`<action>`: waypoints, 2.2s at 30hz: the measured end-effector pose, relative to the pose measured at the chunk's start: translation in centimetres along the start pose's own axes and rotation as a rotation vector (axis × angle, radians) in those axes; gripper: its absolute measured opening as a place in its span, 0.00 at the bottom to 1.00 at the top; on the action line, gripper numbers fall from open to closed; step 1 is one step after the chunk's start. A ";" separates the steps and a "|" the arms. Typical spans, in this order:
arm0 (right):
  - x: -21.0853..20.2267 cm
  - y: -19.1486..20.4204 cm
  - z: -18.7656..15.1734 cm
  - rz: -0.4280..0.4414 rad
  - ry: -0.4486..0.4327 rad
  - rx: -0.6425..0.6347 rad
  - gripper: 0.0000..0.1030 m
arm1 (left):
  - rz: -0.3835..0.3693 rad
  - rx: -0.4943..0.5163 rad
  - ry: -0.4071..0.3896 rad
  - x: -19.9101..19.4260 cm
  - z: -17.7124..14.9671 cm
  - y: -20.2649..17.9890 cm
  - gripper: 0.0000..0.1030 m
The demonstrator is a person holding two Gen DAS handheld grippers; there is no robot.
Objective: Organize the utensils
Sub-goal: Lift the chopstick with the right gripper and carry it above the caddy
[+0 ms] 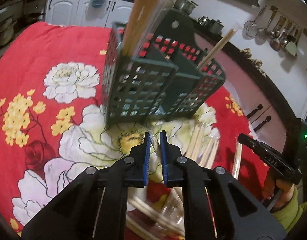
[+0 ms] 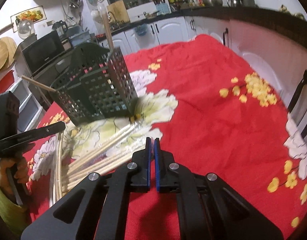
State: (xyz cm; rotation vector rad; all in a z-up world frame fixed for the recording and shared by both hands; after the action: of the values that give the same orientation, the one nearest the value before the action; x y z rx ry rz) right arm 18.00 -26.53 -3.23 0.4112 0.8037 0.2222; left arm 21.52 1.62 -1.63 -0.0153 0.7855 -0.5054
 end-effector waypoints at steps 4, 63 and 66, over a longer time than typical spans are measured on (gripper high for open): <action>-1.2 0.9 0.9 -0.005 -0.053 -0.035 0.03 | -0.014 0.022 -0.033 -0.6 1.1 -1.2 0.06; -12.9 16.5 11.0 0.279 -0.453 -0.344 0.03 | 0.112 0.214 -0.523 -14.9 14.6 -7.2 0.03; -13.2 17.2 12.0 0.287 -0.473 -0.343 0.03 | 0.137 0.217 -0.541 -15.4 15.1 -6.9 0.03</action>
State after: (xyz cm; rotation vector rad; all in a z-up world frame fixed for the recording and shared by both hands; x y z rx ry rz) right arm 17.24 -18.84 20.32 0.2368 0.2307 0.5013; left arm 19.67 -0.25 20.92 0.0989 0.1989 -0.4264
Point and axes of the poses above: each gripper's, at about its wrist camera, not at the fingertips, and x roughly the way its jaws point, y to its left, z to its top, the point moved 1 cm from there along x, roughly the way its jaws point, and after that the axes turned 15 degrees about x, right-handed, at the moved point
